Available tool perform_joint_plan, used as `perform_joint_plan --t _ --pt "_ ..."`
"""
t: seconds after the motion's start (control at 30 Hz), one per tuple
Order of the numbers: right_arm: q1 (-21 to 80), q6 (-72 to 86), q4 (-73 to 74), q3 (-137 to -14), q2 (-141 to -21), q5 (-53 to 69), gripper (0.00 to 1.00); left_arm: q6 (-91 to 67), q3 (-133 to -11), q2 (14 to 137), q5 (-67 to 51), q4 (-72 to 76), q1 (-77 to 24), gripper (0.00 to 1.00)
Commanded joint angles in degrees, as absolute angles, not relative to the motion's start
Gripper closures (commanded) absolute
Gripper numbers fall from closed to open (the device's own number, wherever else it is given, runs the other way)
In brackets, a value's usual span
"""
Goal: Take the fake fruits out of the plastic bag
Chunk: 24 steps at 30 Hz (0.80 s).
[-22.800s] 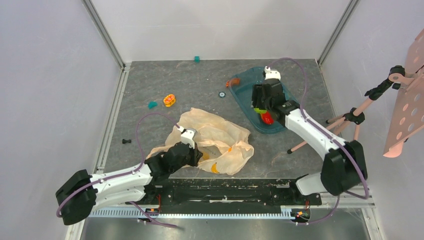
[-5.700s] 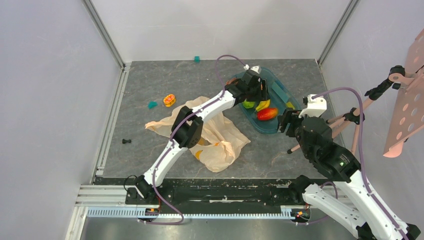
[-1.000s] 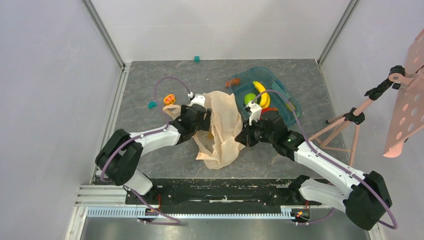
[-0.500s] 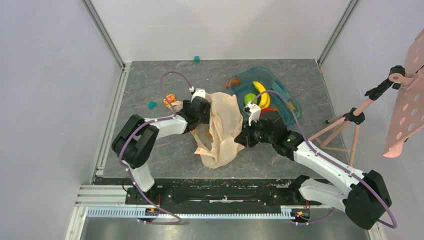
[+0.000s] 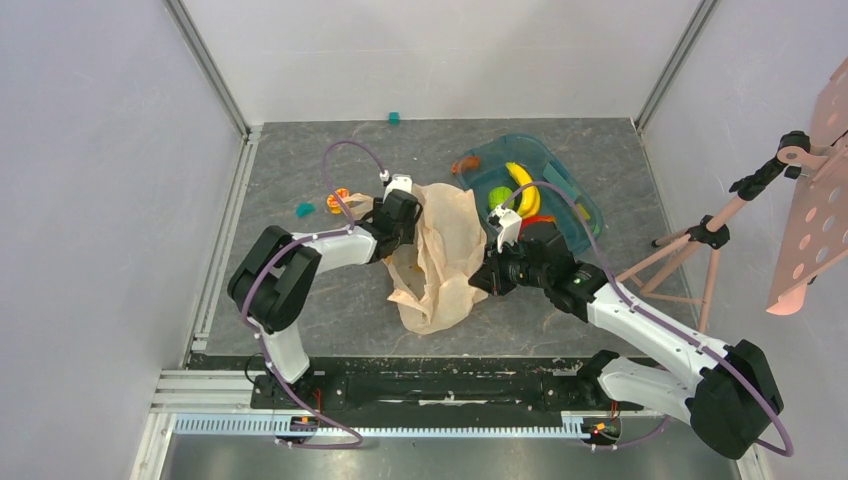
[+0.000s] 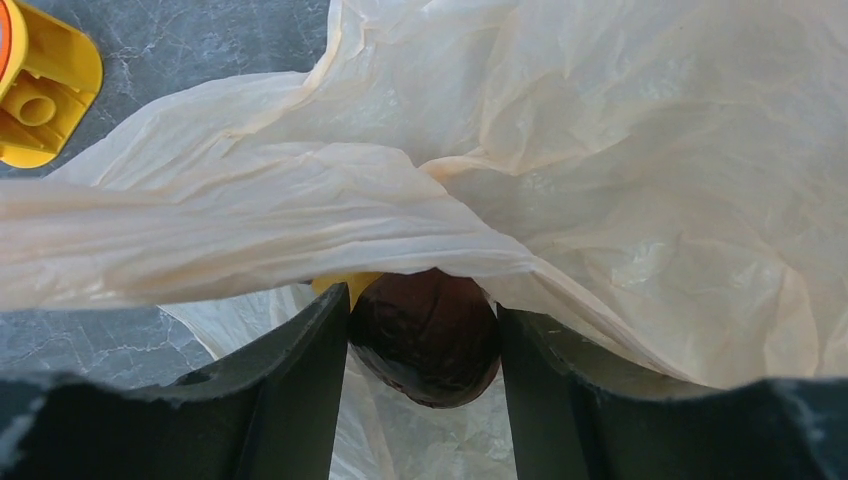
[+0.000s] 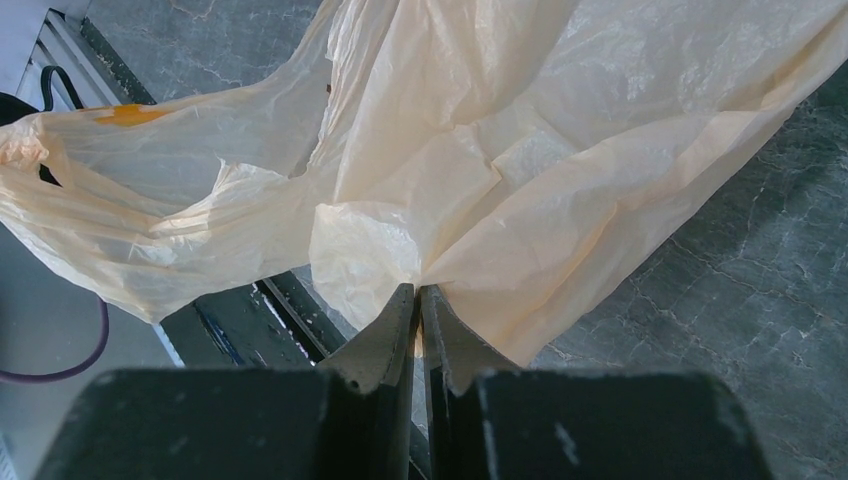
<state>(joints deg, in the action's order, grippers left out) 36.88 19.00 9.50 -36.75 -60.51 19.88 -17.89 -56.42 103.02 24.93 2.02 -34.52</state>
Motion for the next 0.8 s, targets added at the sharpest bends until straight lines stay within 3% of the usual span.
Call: perform_joint_plan --t 0.0,0.4,0.77 --pt "36.8 19.3 7.2 -36.4 -59.9 19.8 0.92 -19.7 -56.7 99.5 24.9 -1.3 -34.0 0.55" --pt "36.7 17.4 3.7 -37.9 -67.9 16.0 0.92 -24.6 -51.2 77.0 22.4 -15.7 -33.9 0.57" --pt "38.0 21.8 -10.8 -48.4 -86.4 28.8 0.93 -25.2 -56.5 51.8 27.7 -31.6 -33.9 0.54"
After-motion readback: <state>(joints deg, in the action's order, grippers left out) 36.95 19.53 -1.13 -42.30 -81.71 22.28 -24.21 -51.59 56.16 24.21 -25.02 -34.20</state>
